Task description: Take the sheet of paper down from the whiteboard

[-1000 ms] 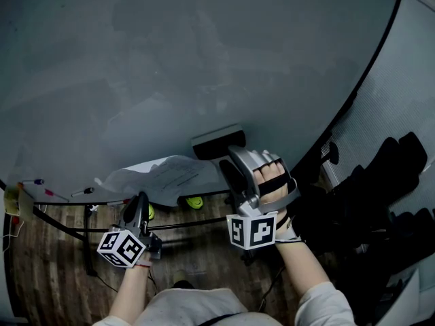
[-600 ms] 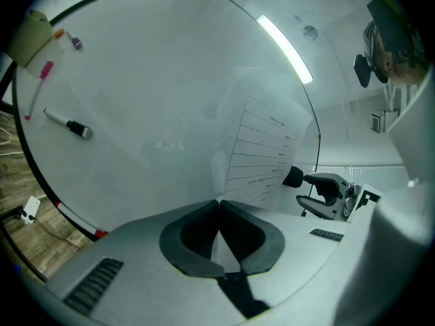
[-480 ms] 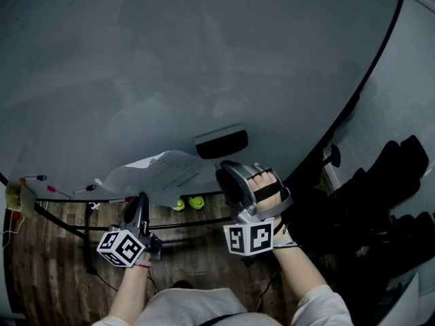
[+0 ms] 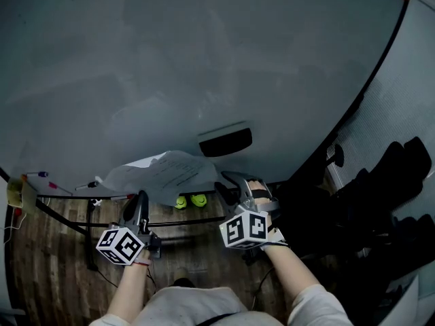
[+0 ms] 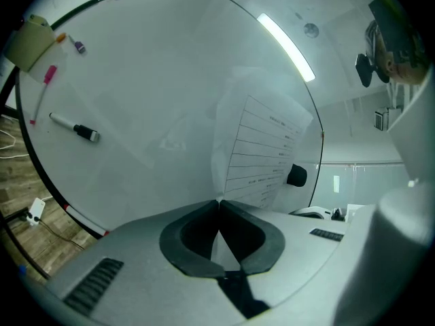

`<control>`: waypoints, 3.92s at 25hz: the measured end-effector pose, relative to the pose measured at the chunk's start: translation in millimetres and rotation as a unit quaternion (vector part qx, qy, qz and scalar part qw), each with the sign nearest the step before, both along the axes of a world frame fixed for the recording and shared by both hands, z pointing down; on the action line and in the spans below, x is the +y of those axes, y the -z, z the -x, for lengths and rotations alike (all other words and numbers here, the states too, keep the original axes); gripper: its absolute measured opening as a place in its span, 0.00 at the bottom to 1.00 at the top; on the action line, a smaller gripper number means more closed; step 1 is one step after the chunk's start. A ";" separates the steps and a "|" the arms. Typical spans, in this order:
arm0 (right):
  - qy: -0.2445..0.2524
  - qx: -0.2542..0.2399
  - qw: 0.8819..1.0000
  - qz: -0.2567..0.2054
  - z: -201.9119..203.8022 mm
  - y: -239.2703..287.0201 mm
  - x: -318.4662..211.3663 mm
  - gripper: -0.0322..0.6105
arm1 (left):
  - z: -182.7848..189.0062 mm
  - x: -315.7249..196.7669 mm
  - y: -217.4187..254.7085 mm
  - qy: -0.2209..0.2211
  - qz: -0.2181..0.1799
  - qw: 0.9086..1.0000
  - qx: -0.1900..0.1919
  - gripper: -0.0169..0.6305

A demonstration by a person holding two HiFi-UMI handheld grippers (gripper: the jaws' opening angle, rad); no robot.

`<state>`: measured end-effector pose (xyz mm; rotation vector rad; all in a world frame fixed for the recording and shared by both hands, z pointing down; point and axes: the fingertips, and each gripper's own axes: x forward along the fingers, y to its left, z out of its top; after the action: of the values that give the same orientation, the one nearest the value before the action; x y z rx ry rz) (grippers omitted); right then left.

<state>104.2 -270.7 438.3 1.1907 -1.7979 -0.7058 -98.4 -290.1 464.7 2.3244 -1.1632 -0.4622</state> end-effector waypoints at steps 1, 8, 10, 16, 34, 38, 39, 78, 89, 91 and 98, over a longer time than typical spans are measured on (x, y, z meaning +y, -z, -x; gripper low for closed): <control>-0.003 -0.013 1.000 0.010 -0.7 -3.9 -1.4 0.29 | 0.0 -0.6 -0.1 0.000 0.000 1.000 -0.001 0.05; -0.030 -0.106 0.992 0.067 2.4 -15.4 -14.7 0.32 | -1.1 -2.9 -0.5 -0.002 0.003 1.000 -0.003 0.05; -0.043 -0.130 0.987 0.086 2.7 -20.8 -19.3 0.33 | -0.5 -3.7 -2.7 -0.002 0.003 1.000 -0.003 0.05; -0.062 -0.239 0.960 0.132 5.6 -26.0 -26.3 0.32 | -1.3 -4.1 -4.0 -0.005 0.005 1.000 -0.003 0.05; -0.077 -0.231 0.964 0.112 15.9 -29.6 -12.2 0.08 | 4.0 9.8 -11.3 -0.003 0.012 1.000 -0.013 0.05; -0.075 -0.233 0.964 0.106 20.0 -31.6 1.4 0.08 | 3.7 19.3 -13.8 -0.003 0.014 1.000 -0.016 0.05; -0.075 -0.237 0.963 0.105 20.2 -31.4 5.9 0.08 | 3.2 23.0 -14.3 -0.003 0.015 1.000 -0.018 0.05; -0.033 -0.335 0.927 0.164 12.3 -37.2 177.6 0.08 | -36.9 149.8 -45.6 -0.047 0.083 0.992 -0.079 0.05; -0.039 -0.374 0.907 0.188 25.2 -61.2 205.3 0.08 | -37.9 174.4 -65.5 -0.073 0.114 0.987 -0.087 0.05; -0.043 -0.378 0.905 0.189 24.4 -62.7 211.6 0.08 | -40.1 182.7 -67.9 -0.080 0.116 0.986 -0.085 0.05; -0.054 -0.385 0.902 0.186 29.3 -67.3 259.0 0.08 | -40.4 232.8 -76.4 -0.096 0.117 0.986 -0.074 0.05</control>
<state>74.9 -11.8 505.6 1.3859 -2.3311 0.2368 -58.0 -57.3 541.0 2.2643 -0.9877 -0.0801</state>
